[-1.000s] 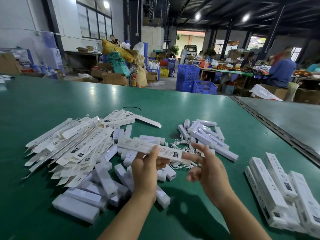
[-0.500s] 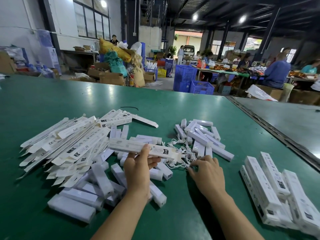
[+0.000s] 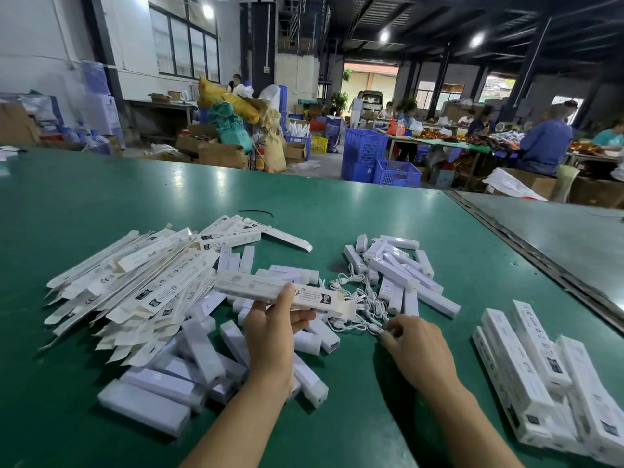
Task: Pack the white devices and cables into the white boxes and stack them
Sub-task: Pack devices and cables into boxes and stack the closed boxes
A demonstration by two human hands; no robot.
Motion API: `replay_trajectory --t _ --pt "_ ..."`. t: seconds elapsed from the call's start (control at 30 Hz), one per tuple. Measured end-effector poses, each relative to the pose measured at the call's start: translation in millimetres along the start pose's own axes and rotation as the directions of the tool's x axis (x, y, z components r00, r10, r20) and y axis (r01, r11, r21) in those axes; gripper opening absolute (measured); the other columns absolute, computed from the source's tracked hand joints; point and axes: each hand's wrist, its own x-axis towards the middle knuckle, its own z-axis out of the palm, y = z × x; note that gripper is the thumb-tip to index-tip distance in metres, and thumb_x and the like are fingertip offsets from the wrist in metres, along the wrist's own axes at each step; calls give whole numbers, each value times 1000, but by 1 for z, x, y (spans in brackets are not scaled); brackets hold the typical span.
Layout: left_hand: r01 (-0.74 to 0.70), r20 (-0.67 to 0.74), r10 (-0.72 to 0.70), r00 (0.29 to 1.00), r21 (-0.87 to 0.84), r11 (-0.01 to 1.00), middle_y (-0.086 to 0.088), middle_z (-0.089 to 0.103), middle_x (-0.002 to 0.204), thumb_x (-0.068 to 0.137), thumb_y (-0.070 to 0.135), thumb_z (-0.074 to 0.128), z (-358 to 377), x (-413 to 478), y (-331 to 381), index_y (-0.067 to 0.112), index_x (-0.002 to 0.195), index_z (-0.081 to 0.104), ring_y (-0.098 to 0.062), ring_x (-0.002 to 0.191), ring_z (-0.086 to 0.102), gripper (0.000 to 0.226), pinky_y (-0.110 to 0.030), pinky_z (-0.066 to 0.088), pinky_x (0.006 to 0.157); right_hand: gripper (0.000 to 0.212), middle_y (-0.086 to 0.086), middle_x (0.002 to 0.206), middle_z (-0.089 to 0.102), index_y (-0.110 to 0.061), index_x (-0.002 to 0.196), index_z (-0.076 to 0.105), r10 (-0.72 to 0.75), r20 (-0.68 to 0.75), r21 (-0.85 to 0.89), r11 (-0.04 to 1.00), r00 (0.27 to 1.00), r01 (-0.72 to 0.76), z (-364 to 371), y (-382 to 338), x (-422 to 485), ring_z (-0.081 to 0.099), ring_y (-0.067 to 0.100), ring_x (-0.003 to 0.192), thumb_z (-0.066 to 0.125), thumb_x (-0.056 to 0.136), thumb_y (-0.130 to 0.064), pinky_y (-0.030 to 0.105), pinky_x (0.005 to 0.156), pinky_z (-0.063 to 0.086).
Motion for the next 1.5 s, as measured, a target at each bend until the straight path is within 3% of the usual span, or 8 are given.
replay_trajectory --t 0.1,0.23,0.43,0.6,0.73,0.9,1.13,1.5 --pt "6 7 -6 1000 0 1000 -6 76 75 95 16 63 0 0 -1 13 98 66 -18 56 71 5 -23 54 50 30 -2 98 66 -28 99 72 23 38 -30 999 999 -22 4 -3 0 60 20 92 57 93 -53 30 65 46" --pt "1 3 -1 1000 5 1000 -6 76 76 96 17 63 0 0 0 14 97 67 -18 57 71 4 -23 54 50 24 -4 101 66 -30 96 71 72 33 -40 997 997 -71 3 -6 1 60 19 96 59 91 -50 29 66 44" --pt "6 -4 -6 1000 -2 1000 -7 76 77 95 17 64 -1 0 2 13 98 66 -18 57 71 5 -22 54 50 16 -9 67 68 -24 69 66 57 -75 336 941 996 -28 -16 -5 1 57 3 61 72 83 -29 25 59 49" --pt "12 -10 -12 1000 -6 1000 -7 77 78 95 19 64 -2 0 3 13 98 66 -17 58 71 7 -22 54 51 10 8 63 64 -10 73 66 -44 270 685 710 962 -160 -25 -9 -5 54 15 58 65 84 -9 33 62 47" --pt "30 6 -30 1000 -14 999 -8 77 78 95 19 64 -2 0 4 13 97 66 -18 60 72 8 -22 54 52 10 -4 62 61 -15 74 65 -114 425 483 867 898 -119 -20 -10 -9 49 8 52 63 84 -12 23 57 42" --pt "33 3 -33 999 -24 999 -9 77 80 95 19 64 -2 0 4 12 98 66 -19 60 72 7 -22 55 53 10 -11 89 65 -24 97 68 -190 291 164 976 938 147 -14 -12 -8 53 -5 72 67 88 -26 6 60 40" --pt "38 4 -38 999 -21 999 -9 77 81 96 20 63 -2 -1 5 15 99 66 -18 61 72 7 -21 54 53 65 -33 132 34 -54 114 49 -401 499 237 916 768 324 -24 -7 -13 40 -6 116 74 57 -74 19 97 32" --pt "41 3 -41 999 -6 999 -8 77 82 96 19 63 -2 -1 5 12 103 66 -18 61 72 10 -22 55 53 66 -20 124 57 -41 127 54 -399 423 156 916 813 368 -23 -7 -14 54 0 106 81 68 -56 13 85 38"
